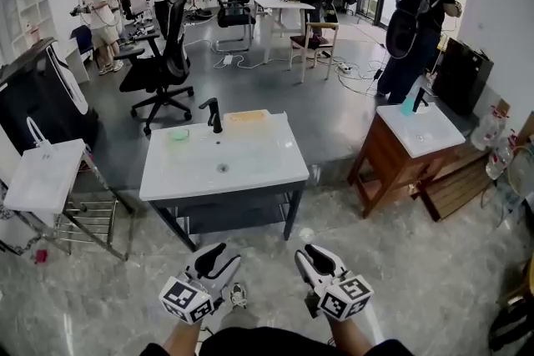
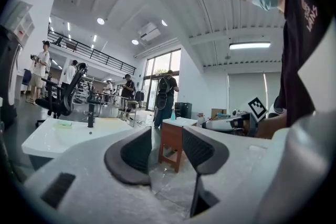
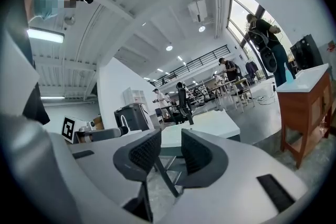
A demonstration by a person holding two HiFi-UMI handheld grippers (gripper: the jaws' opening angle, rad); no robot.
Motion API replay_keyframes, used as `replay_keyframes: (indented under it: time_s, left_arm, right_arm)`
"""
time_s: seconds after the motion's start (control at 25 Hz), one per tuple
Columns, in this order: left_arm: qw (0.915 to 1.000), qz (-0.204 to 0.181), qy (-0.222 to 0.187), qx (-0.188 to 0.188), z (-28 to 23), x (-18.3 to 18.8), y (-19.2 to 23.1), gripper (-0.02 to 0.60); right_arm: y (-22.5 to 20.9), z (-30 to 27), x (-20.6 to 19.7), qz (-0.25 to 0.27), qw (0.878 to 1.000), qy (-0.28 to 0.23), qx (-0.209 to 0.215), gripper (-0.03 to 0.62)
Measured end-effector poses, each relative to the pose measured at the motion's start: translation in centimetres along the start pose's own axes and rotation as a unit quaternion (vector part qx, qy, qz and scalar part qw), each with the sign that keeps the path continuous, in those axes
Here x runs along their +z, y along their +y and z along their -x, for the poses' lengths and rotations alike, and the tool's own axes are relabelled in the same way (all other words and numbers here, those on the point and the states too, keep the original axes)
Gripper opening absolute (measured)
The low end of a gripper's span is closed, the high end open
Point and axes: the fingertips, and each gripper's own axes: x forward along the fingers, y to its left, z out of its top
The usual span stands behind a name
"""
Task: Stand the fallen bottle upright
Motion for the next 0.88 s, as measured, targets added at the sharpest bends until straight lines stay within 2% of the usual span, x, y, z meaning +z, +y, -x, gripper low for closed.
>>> replay_keyframes:
  time_s: [0.24,0.36,0.68,0.88]
  left_arm:
    - [0.9997,0.003,0.002,-0.023,-3.5,0.4,4.6,0.201]
    - [0.9991,-0.007,0.01,-0.039,-5.3,0.9,7.5,0.209]
    - [0.9982,-0.012,0.027,-0.052,-8.2,1.9,15.9,0.21]
    - [0.9967,-0.011,0.031,-0.075,-10.0,2.3,19.6,0.21]
  right_arm:
    - [-2.2,-5.0,1.2,-0.005,1.0,0.005,-0.023,0.144]
    - [-3.4,-8.4,2.2,-0.007,0.999,0.001,-0.034,0.149]
    - [-5.4,-17.2,3.4,-0.029,0.998,-0.01,-0.054,0.15]
    - [-6.3,-20.9,3.6,-0.032,0.997,-0.013,-0.074,0.15]
